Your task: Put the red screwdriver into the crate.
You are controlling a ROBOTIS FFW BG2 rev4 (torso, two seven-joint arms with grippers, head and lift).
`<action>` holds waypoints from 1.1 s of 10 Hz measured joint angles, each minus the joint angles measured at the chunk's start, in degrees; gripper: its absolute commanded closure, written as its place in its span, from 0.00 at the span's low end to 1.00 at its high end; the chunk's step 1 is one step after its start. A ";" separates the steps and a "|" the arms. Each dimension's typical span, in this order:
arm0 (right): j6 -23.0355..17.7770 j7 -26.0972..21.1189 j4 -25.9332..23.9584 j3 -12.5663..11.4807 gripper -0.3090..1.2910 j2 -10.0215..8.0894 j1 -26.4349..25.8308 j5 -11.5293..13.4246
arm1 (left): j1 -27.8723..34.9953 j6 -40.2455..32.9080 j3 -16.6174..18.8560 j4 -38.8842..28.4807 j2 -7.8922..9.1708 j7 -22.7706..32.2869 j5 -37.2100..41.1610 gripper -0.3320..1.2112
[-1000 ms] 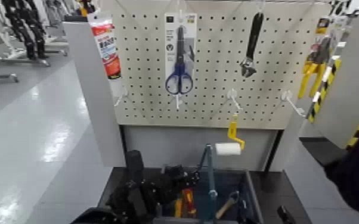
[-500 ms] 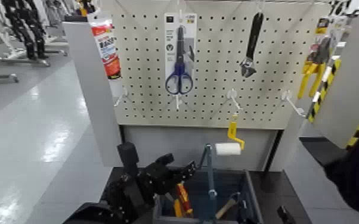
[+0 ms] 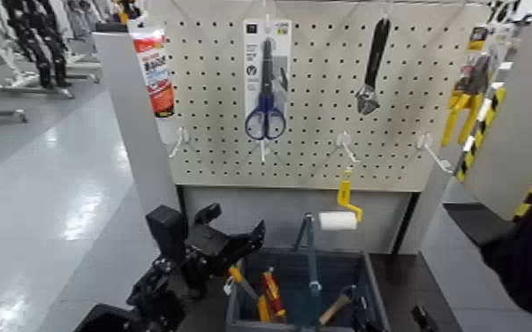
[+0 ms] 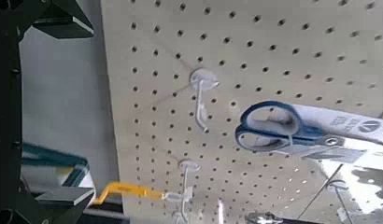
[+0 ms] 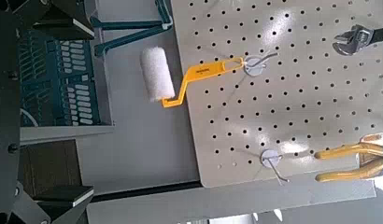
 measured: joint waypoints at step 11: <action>-1.01 0.80 -0.16 -0.72 0.28 -0.19 0.30 0.56 | 19.14 -8.03 8.54 -6.40 -1.82 13.73 -13.41 0.29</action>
